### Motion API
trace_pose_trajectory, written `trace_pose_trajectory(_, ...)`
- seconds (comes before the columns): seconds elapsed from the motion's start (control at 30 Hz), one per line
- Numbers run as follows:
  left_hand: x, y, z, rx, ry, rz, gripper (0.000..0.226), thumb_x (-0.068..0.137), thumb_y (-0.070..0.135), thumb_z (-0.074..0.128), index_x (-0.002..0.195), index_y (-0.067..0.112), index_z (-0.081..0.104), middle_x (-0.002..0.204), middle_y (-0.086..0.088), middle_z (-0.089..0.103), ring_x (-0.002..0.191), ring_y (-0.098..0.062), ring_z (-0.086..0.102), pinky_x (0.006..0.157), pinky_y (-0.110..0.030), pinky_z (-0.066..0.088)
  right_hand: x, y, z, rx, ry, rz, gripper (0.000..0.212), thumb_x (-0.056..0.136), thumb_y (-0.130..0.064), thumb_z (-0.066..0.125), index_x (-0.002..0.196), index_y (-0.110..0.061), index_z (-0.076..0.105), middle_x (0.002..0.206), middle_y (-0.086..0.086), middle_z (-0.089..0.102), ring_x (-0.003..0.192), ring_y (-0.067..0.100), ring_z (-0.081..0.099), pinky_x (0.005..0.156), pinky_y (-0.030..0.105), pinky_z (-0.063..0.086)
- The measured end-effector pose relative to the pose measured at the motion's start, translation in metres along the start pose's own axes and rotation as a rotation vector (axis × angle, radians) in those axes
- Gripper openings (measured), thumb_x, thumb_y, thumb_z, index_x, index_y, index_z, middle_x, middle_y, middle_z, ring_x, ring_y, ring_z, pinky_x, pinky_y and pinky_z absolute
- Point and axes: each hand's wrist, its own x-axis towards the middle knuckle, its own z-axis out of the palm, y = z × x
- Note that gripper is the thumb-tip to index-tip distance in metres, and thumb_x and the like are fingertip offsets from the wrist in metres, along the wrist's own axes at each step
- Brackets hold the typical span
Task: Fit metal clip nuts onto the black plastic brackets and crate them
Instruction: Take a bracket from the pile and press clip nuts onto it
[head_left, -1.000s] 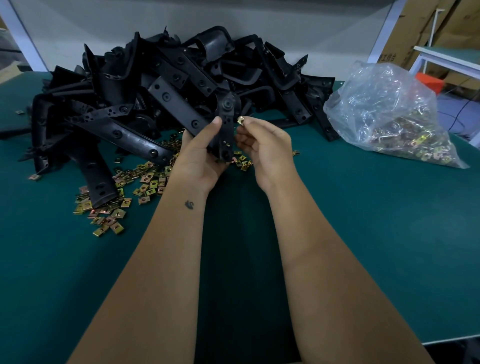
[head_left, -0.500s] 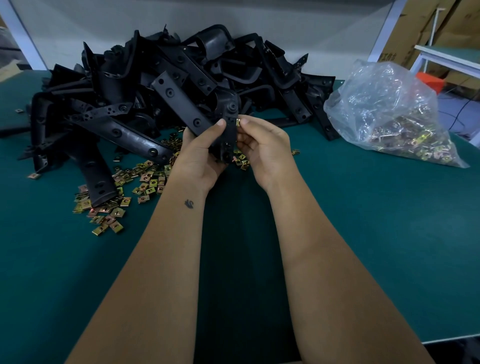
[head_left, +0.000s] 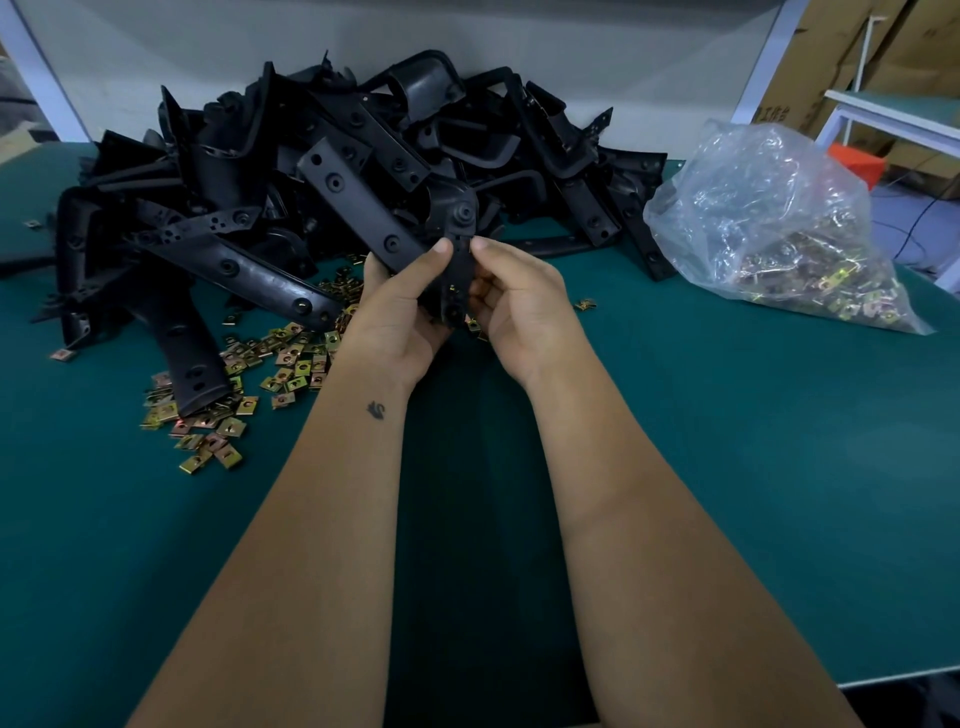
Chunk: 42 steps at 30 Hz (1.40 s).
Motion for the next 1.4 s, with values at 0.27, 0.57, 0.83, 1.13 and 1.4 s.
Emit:
trace_pose_trajectory(0.27,-0.001,0.000,0.004,0.050,0.013,0.013,0.055,0.092,0.005,0.067,0.140,0.017,0.042,0.125,-0.008,0.067,0.108,-0.024,0.069,0.093,-0.045,0.056,-0.001,-0.001,0.000,-0.032,-0.018,0.033,0.009,0.095,-0.015,0.061,0.088,-0.013,0.067,0.084,0.003,0.070,0.078,0.013,0.065,0.075,0.028,0.053)
trace_pose_trajectory(0.57,0.002,-0.002,0.003,0.103,0.037,0.025,0.062,0.090,0.006,0.069,0.142,0.017,0.036,0.133,-0.007,0.062,0.113,-0.022,0.067,0.092,-0.043,0.057,-0.003,0.002,0.008,-0.143,0.126,-0.072,0.021,0.090,-0.010,0.067,0.070,-0.015,0.067,0.080,0.005,0.065,0.086,0.022,0.060,0.089,0.041,0.053)
trace_pose_trajectory(0.83,0.002,-0.004,0.003,0.021,0.027,-0.009,0.061,0.091,0.005,0.068,0.143,0.020,0.038,0.131,-0.009,0.064,0.106,-0.022,0.070,0.087,-0.042,0.059,-0.005,0.005,0.013,-0.069,0.144,-0.048,0.019,0.090,-0.010,0.067,0.072,-0.013,0.066,0.090,0.013,0.062,0.090,0.025,0.056,0.091,0.042,0.051)
trace_pose_trajectory(1.13,0.002,-0.004,0.003,-0.008,0.007,-0.019,0.063,0.092,0.005,0.066,0.144,0.024,0.035,0.129,-0.009,0.064,0.107,-0.024,0.070,0.095,-0.049,0.055,-0.006,0.004,0.017,-0.136,0.187,-0.129,0.017,0.091,-0.008,0.066,0.074,-0.011,0.067,0.072,-0.001,0.063,0.076,0.013,0.059,0.072,0.027,0.052)
trace_pose_trajectory(1.4,0.004,0.000,0.000,0.017,-0.002,-0.025,0.067,0.092,0.008,0.067,0.147,0.026,0.033,0.131,-0.008,0.064,0.106,-0.022,0.071,0.092,-0.046,0.057,-0.009,-0.003,0.017,-0.208,0.148,-0.139,0.014,0.091,-0.007,0.065,0.078,-0.009,0.067,0.080,0.007,0.064,0.080,0.016,0.059,0.081,0.035,0.053)
